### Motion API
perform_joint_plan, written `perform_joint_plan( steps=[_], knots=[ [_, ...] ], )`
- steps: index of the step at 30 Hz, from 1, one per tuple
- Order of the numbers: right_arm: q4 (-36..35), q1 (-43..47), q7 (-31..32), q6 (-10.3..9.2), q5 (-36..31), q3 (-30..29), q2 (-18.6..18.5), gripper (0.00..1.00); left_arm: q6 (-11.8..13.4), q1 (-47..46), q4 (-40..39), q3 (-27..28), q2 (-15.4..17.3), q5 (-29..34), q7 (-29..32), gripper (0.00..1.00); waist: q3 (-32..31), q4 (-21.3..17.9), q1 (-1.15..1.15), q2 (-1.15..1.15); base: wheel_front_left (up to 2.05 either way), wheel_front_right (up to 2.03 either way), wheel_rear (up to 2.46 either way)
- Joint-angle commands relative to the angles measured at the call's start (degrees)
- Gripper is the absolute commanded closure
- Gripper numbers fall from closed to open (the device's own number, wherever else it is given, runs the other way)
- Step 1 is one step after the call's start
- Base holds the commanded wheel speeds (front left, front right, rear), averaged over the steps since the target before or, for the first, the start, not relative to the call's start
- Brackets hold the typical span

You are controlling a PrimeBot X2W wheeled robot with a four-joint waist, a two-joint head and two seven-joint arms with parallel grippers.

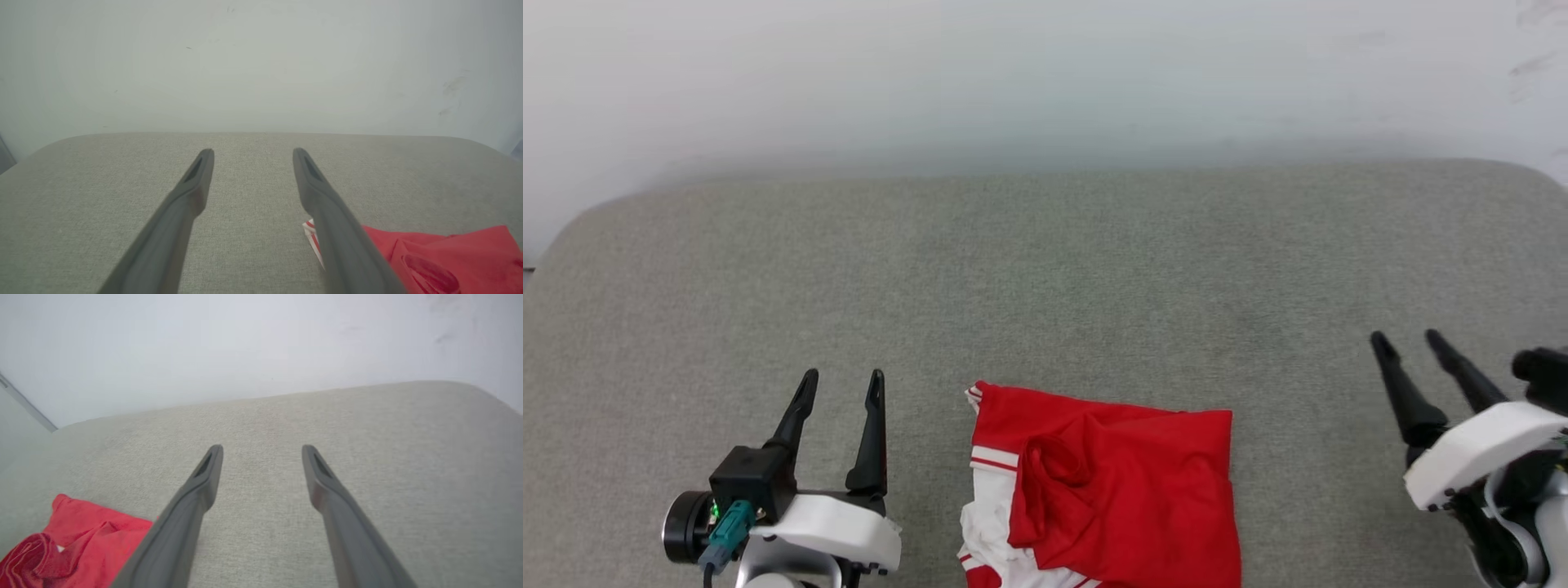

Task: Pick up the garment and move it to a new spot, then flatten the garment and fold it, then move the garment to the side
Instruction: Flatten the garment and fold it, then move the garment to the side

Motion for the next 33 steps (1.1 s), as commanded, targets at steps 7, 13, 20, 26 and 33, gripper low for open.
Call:
perform_joint_plan(
  steps=[7, 13, 20, 26, 33],
  knots=[
    [-7.06, 5.83, -7.65, -0.02, -11.84, -5.57, 2.9, 0.0, 0.59, 3.23, 0.37, 0.84, 0.87, -0.23, -0.14, 0.0, -3.91, -2.26, 0.0, 0.0, 0.0, 0.0, 0.0],
    [-13.51, 11.73, -7.95, -0.02, -16.09, -6.46, 6.09, 0.0, 0.97, 4.96, -0.02, 0.72, 1.33, -0.3, -0.11, 0.0, -5.51, -2.55, 0.0, 0.0, 0.0, 0.0, 0.0],
    [-17.43, 17.65, -5.68, -0.02, -16.5, -7.33, 8.48, 0.0, 1.93, 7.23, -1.14, 0.38, 1.63, -0.46, 0.09, 0.0, -6.21, -3.17, 0.0, 0.0, 0.0, 0.0, 0.0],
    [-18.11, 17.56, -4.53, -0.02, -16.5, -7.55, 8.13, 0.0, 2.48, 7.25, -1.4, 0.18, 1.55, -0.6, 0.14, 0.0, -6.15, -2.98, 0.0, 0.0, 0.0, 0.0, 0.0],
    [-17.44, 16.57, -1.81, -0.02, -14.11, -8.82, 8.01, 0.0, 2.87, 6.37, -1.63, 0.3, 1.32, -0.75, 0.05, 0.0, -5.66, -2.18, 0.0, 0.0, 0.0, 0.0, 0.0]
  ],
)
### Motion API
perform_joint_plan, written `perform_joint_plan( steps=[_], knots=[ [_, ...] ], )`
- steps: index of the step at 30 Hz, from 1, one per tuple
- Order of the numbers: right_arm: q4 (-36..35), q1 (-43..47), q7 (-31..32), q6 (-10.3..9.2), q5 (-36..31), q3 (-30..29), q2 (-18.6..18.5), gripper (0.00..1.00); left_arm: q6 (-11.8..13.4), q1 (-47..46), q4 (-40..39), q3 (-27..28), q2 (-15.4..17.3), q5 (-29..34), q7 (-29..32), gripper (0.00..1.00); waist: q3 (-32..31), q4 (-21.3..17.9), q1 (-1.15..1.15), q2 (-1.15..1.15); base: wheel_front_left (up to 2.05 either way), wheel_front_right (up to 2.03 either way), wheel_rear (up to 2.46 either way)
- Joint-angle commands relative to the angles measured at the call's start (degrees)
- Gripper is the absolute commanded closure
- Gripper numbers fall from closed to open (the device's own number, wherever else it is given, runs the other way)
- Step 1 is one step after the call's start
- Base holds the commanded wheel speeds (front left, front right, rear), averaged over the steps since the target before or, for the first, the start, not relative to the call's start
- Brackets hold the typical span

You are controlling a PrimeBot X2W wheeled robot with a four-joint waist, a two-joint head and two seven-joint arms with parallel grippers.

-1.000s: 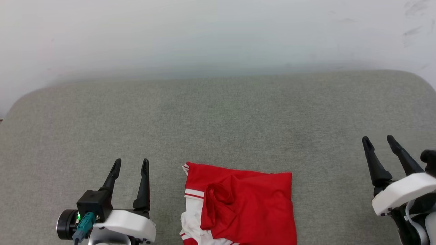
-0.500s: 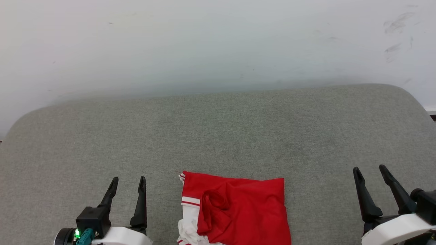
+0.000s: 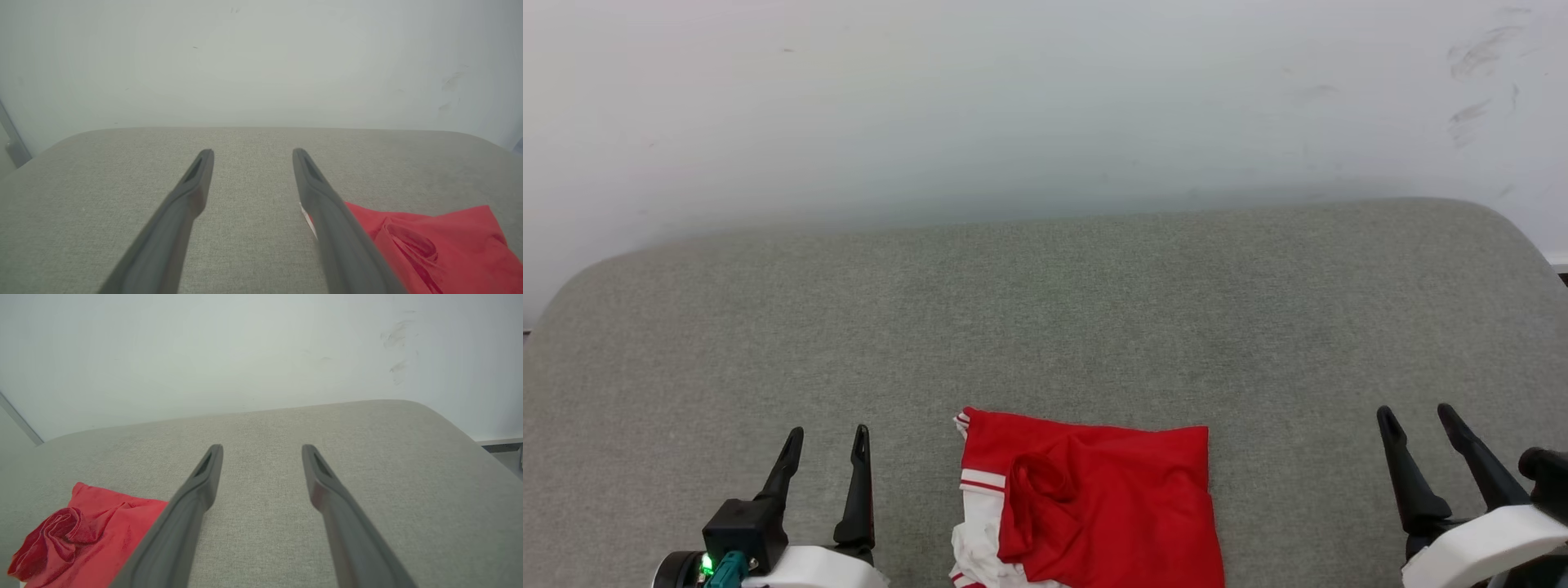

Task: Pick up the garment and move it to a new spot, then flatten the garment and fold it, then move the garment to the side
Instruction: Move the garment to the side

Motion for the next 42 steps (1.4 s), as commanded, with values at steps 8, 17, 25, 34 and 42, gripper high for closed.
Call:
perform_joint_plan(
  steps=[8, 17, 25, 34, 42],
  knots=[
    [8.13, -1.84, 15.79, -0.02, 17.84, -0.89, -8.3, 0.0, -0.29, -2.39, -1.71, -0.52, -1.2, 0.86, -0.4, 0.0, 2.72, 4.41, 0.0, 0.0, 0.0, 0.0, 0.0],
    [11.39, -5.77, 28.12, -0.02, 31.92, 8.01, -11.17, 0.0, -1.35, -5.12, -3.36, -0.82, -3.61, 2.37, -0.4, 0.0, 7.94, 9.22, 0.0, 0.0, 0.0, 0.0, 0.0],
    [15.23, -10.04, 30.56, -0.02, 36.77, 14.78, -10.88, 0.0, -2.7, -7.77, -3.27, -0.33, -5.41, 3.56, -0.36, 0.0, 12.26, 12.25, 0.0, 0.0, 0.0, 0.0, 0.0],
    [23.68, -11.53, 37.39, -0.23, 40.55, 18.89, -9.79, 1.0, -4.02, -8.66, -2.72, 1.15, -6.97, 5.13, -0.36, 0.0, 14.13, 13.92, 0.0, 0.0, 0.0, 0.0, 0.0],
    [16.81, -16.85, 31.8, -0.07, 33.39, 21.42, -13.88, 1.0, -4.59, -8.2, -2.2, 2.39, -7.63, 6.7, -0.37, 0.0, 12.51, 12.34, 0.0, 0.0, 0.0, 0.0, 0.0]
  ],
)
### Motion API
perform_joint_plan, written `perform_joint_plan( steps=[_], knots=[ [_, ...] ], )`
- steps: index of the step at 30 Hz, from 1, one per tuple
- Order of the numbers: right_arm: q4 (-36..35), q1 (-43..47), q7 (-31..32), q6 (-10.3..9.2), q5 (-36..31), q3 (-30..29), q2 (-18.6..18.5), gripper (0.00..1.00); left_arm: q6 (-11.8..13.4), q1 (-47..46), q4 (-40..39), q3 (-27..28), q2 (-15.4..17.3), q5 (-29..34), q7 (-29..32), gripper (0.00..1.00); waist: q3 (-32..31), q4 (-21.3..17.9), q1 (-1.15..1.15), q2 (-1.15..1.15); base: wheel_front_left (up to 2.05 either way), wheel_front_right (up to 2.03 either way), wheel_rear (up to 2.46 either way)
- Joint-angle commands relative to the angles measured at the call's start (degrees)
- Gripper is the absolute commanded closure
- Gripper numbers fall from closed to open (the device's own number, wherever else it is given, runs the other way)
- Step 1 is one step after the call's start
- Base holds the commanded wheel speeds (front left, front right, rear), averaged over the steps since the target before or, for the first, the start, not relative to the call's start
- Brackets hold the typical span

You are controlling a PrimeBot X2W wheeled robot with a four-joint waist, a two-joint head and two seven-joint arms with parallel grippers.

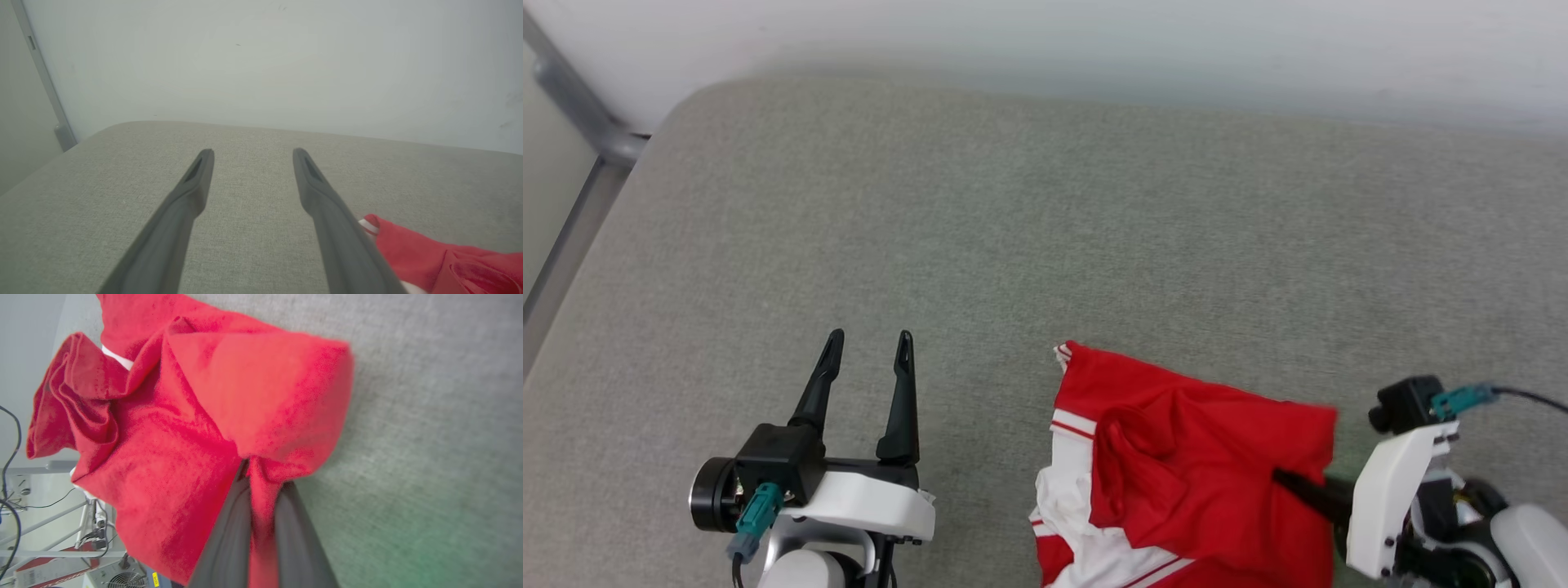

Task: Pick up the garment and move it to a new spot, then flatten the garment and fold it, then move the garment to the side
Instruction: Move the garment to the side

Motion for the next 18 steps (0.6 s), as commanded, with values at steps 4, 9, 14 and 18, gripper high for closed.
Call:
perform_joint_plan(
  steps=[4, 9, 14, 18],
  knots=[
    [-3.16, -2.68, -1.78, -0.1, -5.38, 1.0, -2.08, 1.0, -0.54, 1.05, -0.04, 0.9, 0.08, 0.96, -0.12, 0.0, -2.47, -3.22, -0.01, 0.0, 0.0, 0.0, 0.0],
    [-7.36, -4.67, -0.73, -0.09, -12.12, 1.72, -4.39, 1.0, -1.2, 2.23, -0.29, 1.38, 0.39, 1.41, -0.13, 0.0, -4.46, -8.57, -0.01, 0.0, 0.0, 0.0, 0.0],
    [-11.79, -5.65, 1.97, -0.09, -16.53, 1.72, -6.68, 1.0, -1.77, 2.55, -0.58, 1.63, 0.33, 1.81, -0.12, 0.0, -5.09, -15.81, -0.01, 0.0, 0.0, 0.0, 0.0],
    [-12.86, -6.18, 4.04, -0.1, -17.34, 0.84, -7.75, 1.0, -2.15, 1.79, -0.88, 1.52, 0.33, 2.37, -0.12, 0.0, -4.31, -21.68, -0.01, 0.0, 0.0, 0.0, 0.0]
  ],
)
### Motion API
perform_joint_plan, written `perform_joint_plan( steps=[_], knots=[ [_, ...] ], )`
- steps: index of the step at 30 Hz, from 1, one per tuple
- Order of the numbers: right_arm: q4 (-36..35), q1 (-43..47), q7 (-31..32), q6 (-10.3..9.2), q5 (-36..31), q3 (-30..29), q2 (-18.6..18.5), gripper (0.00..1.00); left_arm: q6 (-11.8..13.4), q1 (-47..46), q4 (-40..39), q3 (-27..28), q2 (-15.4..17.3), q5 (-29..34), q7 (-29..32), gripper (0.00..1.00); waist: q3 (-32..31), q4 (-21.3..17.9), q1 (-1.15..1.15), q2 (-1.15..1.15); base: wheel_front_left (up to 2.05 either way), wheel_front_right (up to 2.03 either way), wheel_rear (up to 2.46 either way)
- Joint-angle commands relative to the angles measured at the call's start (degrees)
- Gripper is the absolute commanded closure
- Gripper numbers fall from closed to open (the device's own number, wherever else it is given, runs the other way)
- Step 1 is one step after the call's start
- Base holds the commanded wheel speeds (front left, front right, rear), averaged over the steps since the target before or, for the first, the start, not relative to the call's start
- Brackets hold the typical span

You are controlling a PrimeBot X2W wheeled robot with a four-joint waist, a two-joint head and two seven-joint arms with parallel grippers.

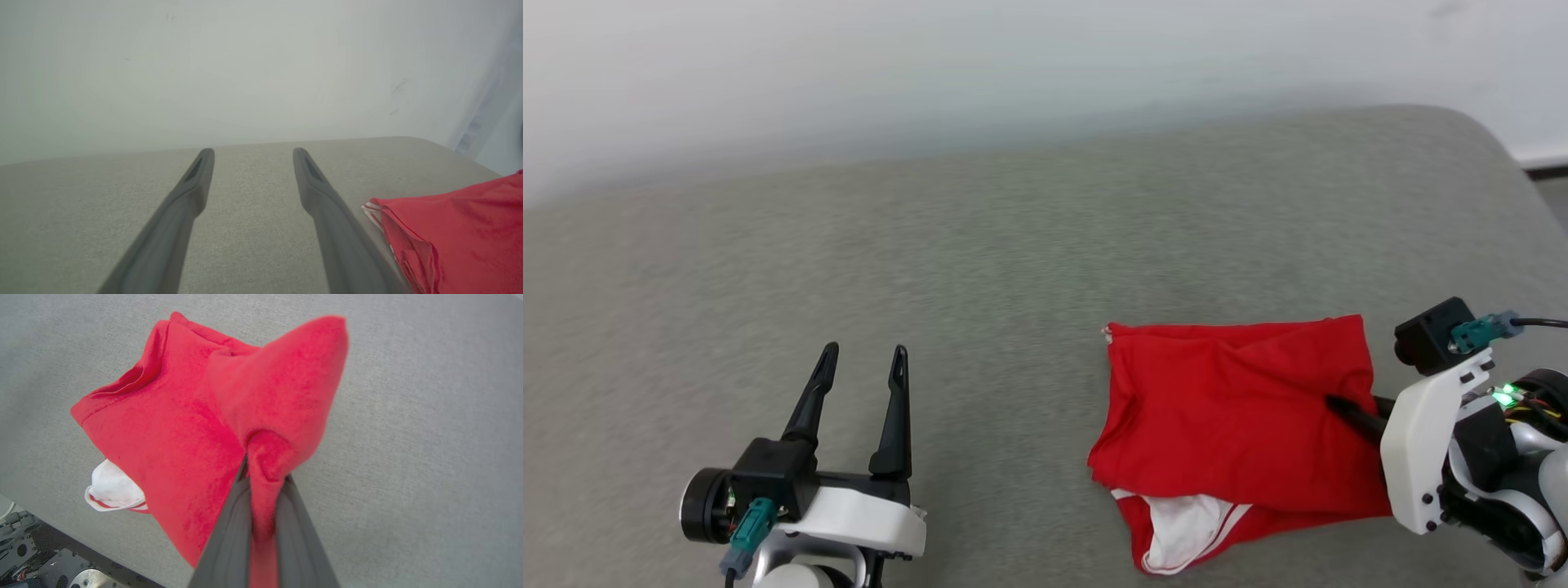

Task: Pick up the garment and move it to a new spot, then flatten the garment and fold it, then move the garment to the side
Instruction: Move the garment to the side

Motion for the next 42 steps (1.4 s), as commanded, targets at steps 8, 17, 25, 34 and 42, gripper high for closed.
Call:
perform_joint_plan(
  steps=[8, 17, 25, 34, 42],
  knots=[
    [5.47, -3.72, -1.34, -0.06, 1.09, -2.77, -0.51, 1.0, -0.7, -3.55, -1.63, -0.77, 0.95, 2.15, -0.11, 0.0, 5.59, -14.25, 0.0, 0.0, 0.0, 0.0, 0.0],
    [18.75, -14.89, -10.49, -0.07, -0.08, -3.57, -2.24, 1.0, -1.63, -10.69, -4.56, -3.02, 2.82, 4.93, 1.99, 0.0, 15.91, -17.02, 0.0, 0.0, 0.0, 0.0, 0.0],
    [31.4, -25.25, -19.9, -0.07, -3.91, -9.63, -5.1, 1.0, -2.74, -16.68, -9.92, -5.64, 4.11, 7.45, 5.18, 0.0, 24.47, -14.6, 0.0, 0.0, 0.0, 0.0, 0.0],
    [45.4, -32.24, -27.65, -0.07, -7.95, -15.95, -6.26, 1.0, -3.35, -21.39, -14.27, -7.95, 4.41, 9.16, 7.09, 0.0, 31.47, -11.73, 0.0, 0.0, 0.0, 0.0, 0.0],
    [58.04, -35.88, -37.73, -0.07, -13.24, -20.87, -4.03, 0.0, -3.12, -22.29, -13.73, -8.51, 4.57, 8.63, 6.49, 0.0, 32.49, -10.36, 0.0, 0.0, 0.0, 0.0, 0.0]
  ],
)
